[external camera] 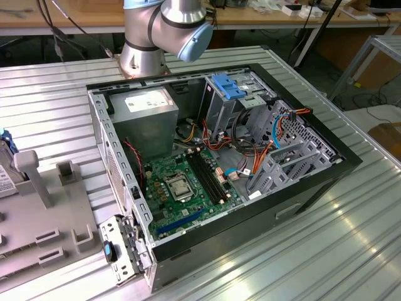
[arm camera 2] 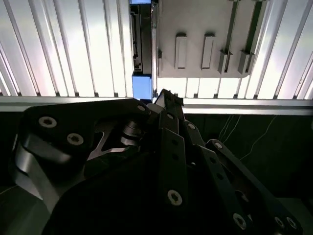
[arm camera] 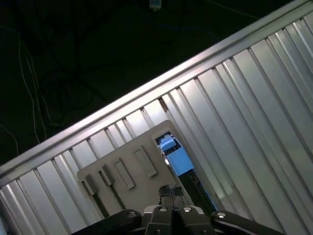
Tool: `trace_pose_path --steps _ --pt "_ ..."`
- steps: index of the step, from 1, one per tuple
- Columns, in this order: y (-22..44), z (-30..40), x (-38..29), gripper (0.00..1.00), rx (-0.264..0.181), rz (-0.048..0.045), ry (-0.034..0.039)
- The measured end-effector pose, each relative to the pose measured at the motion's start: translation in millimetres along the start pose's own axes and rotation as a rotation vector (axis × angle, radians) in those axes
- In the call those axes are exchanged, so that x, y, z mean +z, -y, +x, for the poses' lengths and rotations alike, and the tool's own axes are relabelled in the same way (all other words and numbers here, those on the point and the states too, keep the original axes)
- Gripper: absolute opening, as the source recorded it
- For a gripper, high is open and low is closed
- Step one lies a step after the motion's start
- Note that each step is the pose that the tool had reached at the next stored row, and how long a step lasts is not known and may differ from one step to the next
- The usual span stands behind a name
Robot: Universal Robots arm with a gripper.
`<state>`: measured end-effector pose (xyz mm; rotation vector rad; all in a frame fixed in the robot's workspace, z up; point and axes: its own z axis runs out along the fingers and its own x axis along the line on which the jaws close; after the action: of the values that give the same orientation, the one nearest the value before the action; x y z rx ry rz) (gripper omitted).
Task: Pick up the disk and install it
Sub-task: 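Pick up the disk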
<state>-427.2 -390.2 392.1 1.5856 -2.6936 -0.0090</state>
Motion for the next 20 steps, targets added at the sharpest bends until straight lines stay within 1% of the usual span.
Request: trace_pose_path --steps 2,4,5,6,8,11,13,14,15,16,18,19,20 --pt "0.0 0.0 0.0 0.11 -0.058 0.0011 -0.0014" --pt "0.0 0.0 0.1 0.11 -0.143 0.0028 -0.0038" --pt "-0.1 0.0 0.1 0.11 -0.171 0.0043 -0.0056" --pt "-0.2 0.1 0.1 0.11 -0.183 0.0065 -0.0068" --pt "-0.2 0.1 0.4 0.11 -0.223 0.0094 -0.0071" --pt "-0.2 0.1 1.1 0.11 -0.321 0.0113 -0.0087" --pt "-0.2 0.1 1.5 0.11 -0.347 0.0161 -0.0139" --pt "-0.5 0.3 1.7 0.11 -0.359 0.0196 -0.0176" --pt "-2.3 1.2 2.7 0.11 -0.36 0.0243 -0.0172" --pt "-5.5 2.7 4.1 0.11 -0.361 0.0294 -0.0159" --pt "-7.3 2.7 6.1 0.11 -0.364 0.0319 -0.0149" --pt "-8.1 1.5 7.8 0.11 -0.387 0.0341 -0.016" --pt "-8.0 1.6 8.8 0.11 -0.421 0.0349 -0.0163"
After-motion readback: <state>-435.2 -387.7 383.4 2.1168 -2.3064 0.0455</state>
